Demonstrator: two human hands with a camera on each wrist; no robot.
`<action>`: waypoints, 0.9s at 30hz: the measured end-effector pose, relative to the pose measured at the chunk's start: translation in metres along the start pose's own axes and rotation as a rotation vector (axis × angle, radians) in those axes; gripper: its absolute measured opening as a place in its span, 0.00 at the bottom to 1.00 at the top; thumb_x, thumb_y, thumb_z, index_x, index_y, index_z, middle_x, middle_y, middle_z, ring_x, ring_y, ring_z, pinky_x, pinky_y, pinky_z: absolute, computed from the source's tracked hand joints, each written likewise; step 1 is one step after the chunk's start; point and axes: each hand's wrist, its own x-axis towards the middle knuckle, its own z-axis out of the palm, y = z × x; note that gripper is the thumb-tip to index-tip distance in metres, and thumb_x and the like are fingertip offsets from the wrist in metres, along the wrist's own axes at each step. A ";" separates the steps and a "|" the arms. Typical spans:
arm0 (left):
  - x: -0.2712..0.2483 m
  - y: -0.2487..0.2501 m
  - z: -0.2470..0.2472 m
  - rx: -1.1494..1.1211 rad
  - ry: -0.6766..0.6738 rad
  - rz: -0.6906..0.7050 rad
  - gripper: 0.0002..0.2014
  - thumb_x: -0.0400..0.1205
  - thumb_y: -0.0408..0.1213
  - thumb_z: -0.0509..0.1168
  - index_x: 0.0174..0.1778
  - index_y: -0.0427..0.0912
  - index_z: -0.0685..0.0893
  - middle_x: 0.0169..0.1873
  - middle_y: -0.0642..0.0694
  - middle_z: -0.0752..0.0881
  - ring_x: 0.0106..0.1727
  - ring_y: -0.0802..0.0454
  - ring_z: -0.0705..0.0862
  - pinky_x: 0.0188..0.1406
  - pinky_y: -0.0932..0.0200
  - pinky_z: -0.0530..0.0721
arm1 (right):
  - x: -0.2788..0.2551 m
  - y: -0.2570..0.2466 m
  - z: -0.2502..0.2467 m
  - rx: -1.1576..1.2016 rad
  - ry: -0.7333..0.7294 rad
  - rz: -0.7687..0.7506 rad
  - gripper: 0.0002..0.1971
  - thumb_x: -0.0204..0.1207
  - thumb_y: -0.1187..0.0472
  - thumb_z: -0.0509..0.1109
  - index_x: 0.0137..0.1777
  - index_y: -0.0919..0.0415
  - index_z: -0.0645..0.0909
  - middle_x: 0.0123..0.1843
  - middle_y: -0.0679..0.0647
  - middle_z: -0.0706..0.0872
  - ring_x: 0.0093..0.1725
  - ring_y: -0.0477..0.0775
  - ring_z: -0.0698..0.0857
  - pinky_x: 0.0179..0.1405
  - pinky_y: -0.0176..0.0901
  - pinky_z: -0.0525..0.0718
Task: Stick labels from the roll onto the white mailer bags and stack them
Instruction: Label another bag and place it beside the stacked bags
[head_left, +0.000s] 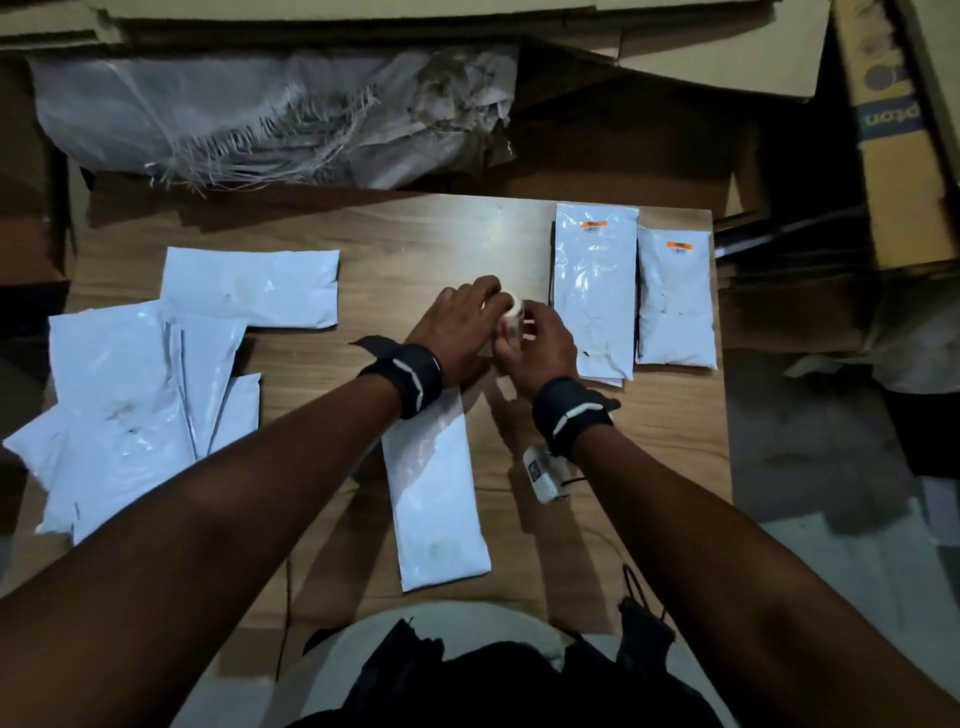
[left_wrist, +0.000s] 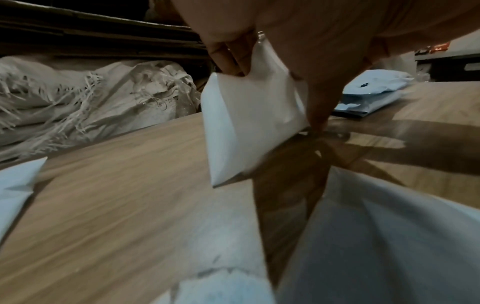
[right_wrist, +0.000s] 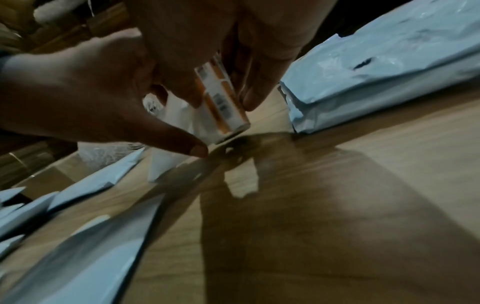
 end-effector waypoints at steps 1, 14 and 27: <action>0.001 -0.001 0.000 -0.021 -0.005 -0.004 0.37 0.68 0.47 0.76 0.73 0.42 0.72 0.70 0.39 0.71 0.58 0.37 0.78 0.58 0.45 0.72 | 0.001 0.000 0.001 -0.008 -0.006 0.015 0.22 0.68 0.50 0.77 0.61 0.49 0.79 0.58 0.48 0.84 0.52 0.48 0.84 0.55 0.49 0.85; -0.014 -0.001 0.009 -0.443 0.065 0.018 0.19 0.80 0.44 0.67 0.67 0.49 0.73 0.65 0.49 0.78 0.50 0.44 0.84 0.49 0.47 0.83 | -0.025 0.019 -0.007 0.028 -0.042 0.001 0.25 0.68 0.57 0.78 0.64 0.50 0.75 0.62 0.48 0.81 0.57 0.47 0.82 0.55 0.42 0.80; -0.027 0.003 0.008 -0.168 0.063 -0.077 0.12 0.81 0.53 0.65 0.45 0.53 0.90 0.38 0.51 0.90 0.42 0.46 0.87 0.48 0.48 0.79 | -0.055 0.026 0.001 0.044 0.147 -0.118 0.12 0.70 0.51 0.79 0.50 0.52 0.84 0.50 0.45 0.85 0.51 0.46 0.84 0.49 0.50 0.85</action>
